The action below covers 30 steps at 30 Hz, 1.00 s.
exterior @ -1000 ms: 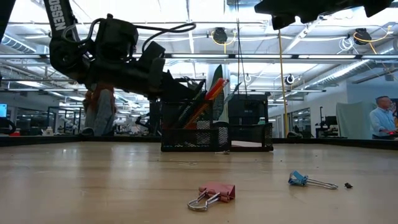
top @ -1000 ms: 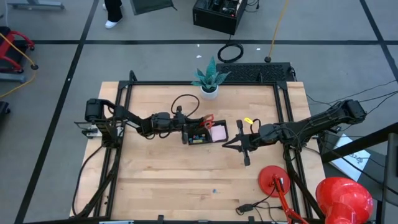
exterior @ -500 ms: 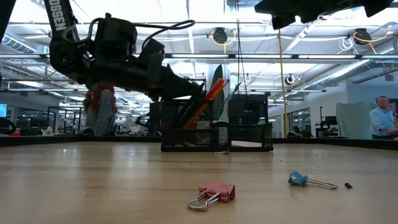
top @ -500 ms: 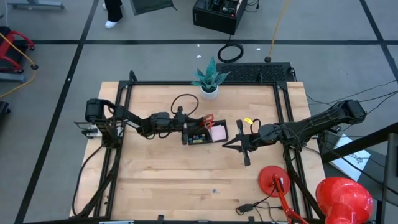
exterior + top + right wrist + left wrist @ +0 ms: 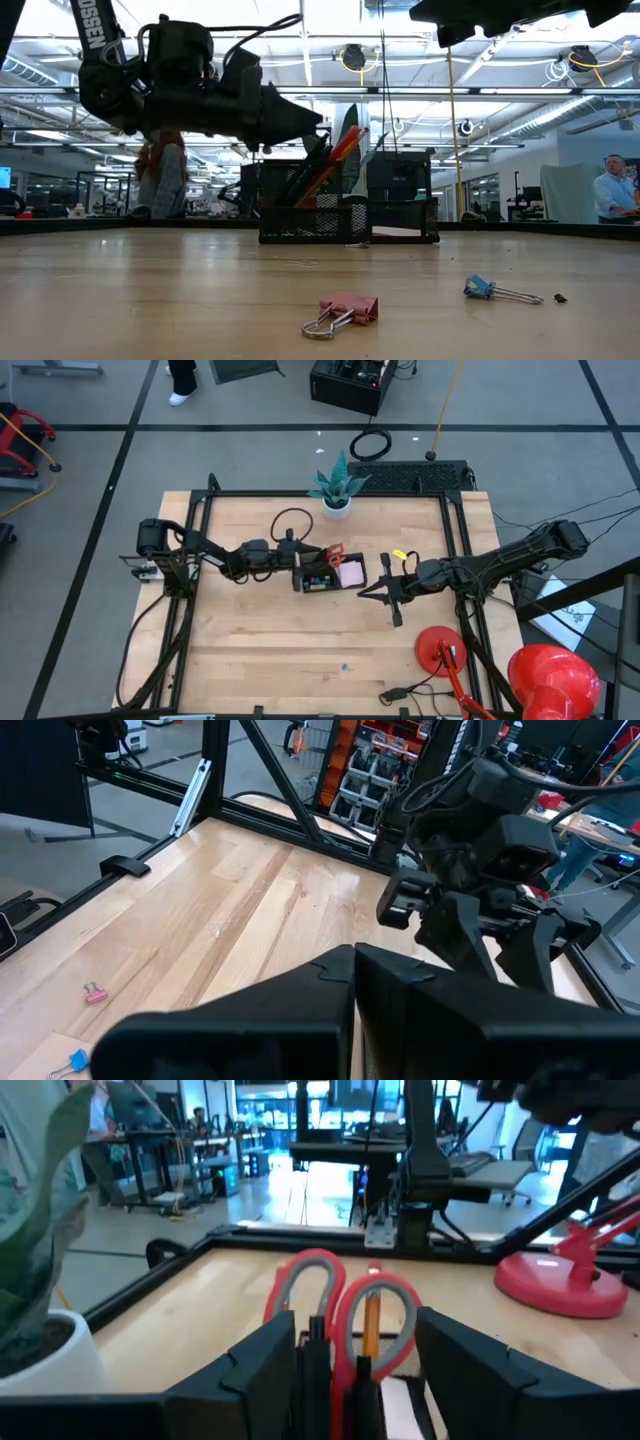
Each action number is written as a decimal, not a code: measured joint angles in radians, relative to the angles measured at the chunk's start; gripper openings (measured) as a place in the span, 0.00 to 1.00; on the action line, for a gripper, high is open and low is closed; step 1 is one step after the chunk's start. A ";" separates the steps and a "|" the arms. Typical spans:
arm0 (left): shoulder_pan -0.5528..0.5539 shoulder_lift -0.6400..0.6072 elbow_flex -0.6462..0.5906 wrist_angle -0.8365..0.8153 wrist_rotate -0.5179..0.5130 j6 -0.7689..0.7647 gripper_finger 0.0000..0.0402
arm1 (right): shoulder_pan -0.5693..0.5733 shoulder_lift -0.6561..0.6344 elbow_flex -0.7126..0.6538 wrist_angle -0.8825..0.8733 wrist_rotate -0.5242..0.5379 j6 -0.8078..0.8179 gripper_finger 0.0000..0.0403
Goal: Pick and place office supplies into organizer
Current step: Put the blue binder clip into the black desk organizer
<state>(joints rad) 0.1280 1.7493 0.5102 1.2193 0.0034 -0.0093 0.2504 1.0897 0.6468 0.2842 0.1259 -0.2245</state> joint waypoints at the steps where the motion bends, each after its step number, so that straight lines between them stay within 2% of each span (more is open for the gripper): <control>1: 0.000 0.000 0.000 0.009 0.003 0.000 0.54 | 0.000 0.000 0.000 0.000 0.000 0.000 0.01; 10: 0.000 0.000 0.000 0.020 0.022 -0.001 0.62 | 0.000 0.000 0.000 0.000 0.000 0.000 0.01; 16: -0.017 -0.003 0.000 0.144 0.040 0.045 0.64 | 0.000 0.000 0.000 -0.001 0.000 0.000 0.01; 20: -0.044 -0.100 -0.001 0.161 0.042 0.100 0.64 | 0.000 0.000 0.000 -0.007 0.000 0.000 0.01; 22: -0.072 -0.193 -0.014 0.104 0.040 0.155 0.64 | 0.000 0.000 0.000 -0.016 0.000 0.000 0.01; 24: -0.115 -0.308 -0.024 -0.022 0.004 0.237 0.61 | 0.000 0.000 0.000 -0.026 0.000 0.002 0.01; 28: -0.229 -0.587 -0.032 -0.457 -0.272 0.410 0.50 | 0.000 0.000 0.000 -0.055 -0.001 0.021 0.01; 30: -0.261 -0.706 -0.033 -0.673 -0.338 0.414 0.40 | 0.000 0.000 0.000 -0.058 -0.001 0.029 0.01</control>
<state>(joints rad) -0.1326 1.0437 0.4774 0.5461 -0.3343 0.4045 0.2504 1.0900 0.6468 0.2264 0.1253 -0.1959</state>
